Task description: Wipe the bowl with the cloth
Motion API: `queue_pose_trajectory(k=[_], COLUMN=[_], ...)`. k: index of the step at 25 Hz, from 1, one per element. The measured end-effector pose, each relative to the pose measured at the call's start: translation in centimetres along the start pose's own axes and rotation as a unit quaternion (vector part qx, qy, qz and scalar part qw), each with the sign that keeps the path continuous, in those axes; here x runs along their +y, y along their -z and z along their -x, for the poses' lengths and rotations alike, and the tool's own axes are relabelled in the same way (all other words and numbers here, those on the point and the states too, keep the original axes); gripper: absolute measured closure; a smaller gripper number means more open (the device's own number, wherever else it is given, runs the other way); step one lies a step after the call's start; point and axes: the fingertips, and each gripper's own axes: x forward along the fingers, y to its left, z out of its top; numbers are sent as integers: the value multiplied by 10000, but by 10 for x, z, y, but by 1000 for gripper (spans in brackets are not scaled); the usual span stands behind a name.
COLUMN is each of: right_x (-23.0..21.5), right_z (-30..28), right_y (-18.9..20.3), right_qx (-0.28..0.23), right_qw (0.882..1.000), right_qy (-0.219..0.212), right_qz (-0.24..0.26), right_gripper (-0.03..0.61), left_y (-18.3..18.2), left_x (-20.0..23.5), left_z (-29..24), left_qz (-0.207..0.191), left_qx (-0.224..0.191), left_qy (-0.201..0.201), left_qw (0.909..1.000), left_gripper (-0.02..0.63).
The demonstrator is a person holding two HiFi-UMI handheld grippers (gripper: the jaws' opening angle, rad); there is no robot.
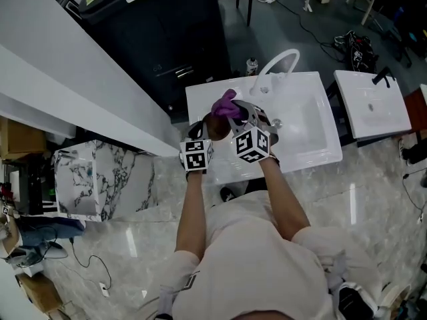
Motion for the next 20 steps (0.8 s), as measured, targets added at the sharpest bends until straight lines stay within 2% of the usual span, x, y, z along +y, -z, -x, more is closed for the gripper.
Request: queue_pose_trajectory(k=[3,5,7,9,10,13,20], right_x=[-24,-37,-37,-23,-15,-4,-4], right_z=[-3,-5,-11,-17,-19,-21,-17], right_y=[-18,-28,-35,-36,-33,-22,-10], right_qx=[-250,-394,-456,-408,-376,-276,-122], right_qw=[9996,9990,9975,9924,9882,9761,9531], right_qy=[-94,-192,-520,-1019,-1266,-1741,-2094], right_qz=[106,34,121,552,779,1272,2184], right_gripper=[488,488,488,488,488,488,488], left_y=[-19,-35,-52,-65,-71,-85,-101], left_x=[-7,-18,-31,-44,-48,-52,-47], left_z=[1,4,11,20,23,27,38], left_qz=[-993,-1789,-2744,-3600,-3887,-4424,-5218], left_qx=[-129,-346,-641,-897,-1010,-1219,-1474], left_qy=[35,50,35,9,1,-23,126], left_qw=[9950,9832,9595,9286,9158,8885,8402], left_gripper=[597,597,597,597,597,597,597])
